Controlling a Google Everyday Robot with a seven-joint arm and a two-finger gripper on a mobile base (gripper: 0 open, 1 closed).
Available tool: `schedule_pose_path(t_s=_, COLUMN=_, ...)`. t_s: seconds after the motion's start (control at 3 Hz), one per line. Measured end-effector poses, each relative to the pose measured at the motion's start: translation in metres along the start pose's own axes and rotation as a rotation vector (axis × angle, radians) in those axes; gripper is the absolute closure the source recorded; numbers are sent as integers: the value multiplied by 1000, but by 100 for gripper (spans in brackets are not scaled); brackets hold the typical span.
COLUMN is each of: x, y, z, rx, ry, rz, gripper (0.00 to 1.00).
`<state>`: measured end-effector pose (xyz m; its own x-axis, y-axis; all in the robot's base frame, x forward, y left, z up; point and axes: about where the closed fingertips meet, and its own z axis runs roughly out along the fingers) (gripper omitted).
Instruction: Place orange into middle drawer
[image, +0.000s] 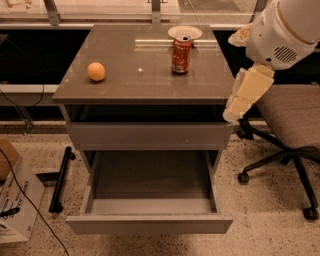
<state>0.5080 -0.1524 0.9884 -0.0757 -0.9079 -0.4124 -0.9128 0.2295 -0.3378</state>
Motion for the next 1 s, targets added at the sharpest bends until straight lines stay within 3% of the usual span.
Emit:
schedule_pose_path(t_s=0.33, x=-33, y=-27, z=31, rx=-18, ry=-73, rz=-26, gripper=0)
schedule_pose_path(t_s=1.0, x=-73, y=-66, z=81, rx=-64, ry=-155, rz=-57, gripper=0)
